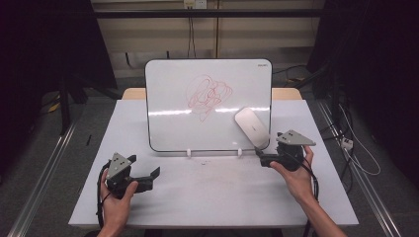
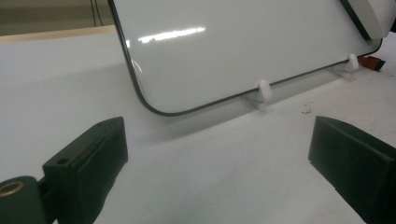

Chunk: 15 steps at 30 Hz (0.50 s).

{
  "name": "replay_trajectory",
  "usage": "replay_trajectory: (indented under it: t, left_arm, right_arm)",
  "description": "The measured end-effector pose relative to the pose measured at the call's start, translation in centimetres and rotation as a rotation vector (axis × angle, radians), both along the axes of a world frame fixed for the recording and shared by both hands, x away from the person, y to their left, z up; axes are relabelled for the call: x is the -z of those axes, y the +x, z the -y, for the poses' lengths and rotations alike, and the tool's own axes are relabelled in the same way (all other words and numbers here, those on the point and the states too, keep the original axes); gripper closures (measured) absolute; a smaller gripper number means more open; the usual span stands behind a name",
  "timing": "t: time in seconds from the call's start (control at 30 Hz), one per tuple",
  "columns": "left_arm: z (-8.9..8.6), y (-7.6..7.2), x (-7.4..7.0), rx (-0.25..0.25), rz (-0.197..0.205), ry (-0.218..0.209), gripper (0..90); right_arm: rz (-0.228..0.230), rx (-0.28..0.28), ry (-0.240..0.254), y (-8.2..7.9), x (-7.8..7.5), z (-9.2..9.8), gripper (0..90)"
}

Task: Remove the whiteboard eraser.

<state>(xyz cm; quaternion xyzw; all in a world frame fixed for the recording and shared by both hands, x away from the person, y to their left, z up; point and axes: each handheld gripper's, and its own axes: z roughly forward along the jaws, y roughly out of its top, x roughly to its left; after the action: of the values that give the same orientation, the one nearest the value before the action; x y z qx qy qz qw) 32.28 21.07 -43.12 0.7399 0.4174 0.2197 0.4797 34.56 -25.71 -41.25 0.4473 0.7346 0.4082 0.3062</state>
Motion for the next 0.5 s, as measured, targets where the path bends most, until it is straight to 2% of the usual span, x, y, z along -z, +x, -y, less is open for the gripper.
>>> replay_trajectory:
  t: [0.13,0.2,0.27,0.37,0.47,0.5]
  left_arm:
    - [0.2,0.1,0.3,0.008,-0.029,-0.021,4.7]
    - [0.3,0.1,0.3,0.016,-0.017,0.002,4.7]
    - [0.4,0.1,0.3,0.016,-0.015,-0.002,4.7]
    - [0.3,0.1,0.3,0.023,-0.011,0.011,4.7]
    - [0.2,-0.1,0.4,0.023,-0.010,0.020,4.7]
    - [0.1,-0.2,0.4,0.023,0.003,0.024,4.6]
  right_arm:
    - [0.004,-0.009,-0.015,0.8,-0.4,-0.6,8.0]
    - [0.009,-0.020,-0.020,1.3,-0.7,-0.9,8.9]
    - [0.021,-0.020,-0.053,1.6,-1.0,-1.3,8.8]
    - [0.032,-0.023,-0.077,2.3,-1.4,-1.7,8.8]
    - [0.029,-0.029,-0.083,2.7,-1.6,-2.0,9.0]
    - [0.021,-0.025,-0.106,3.0,-1.8,-2.4,8.8]
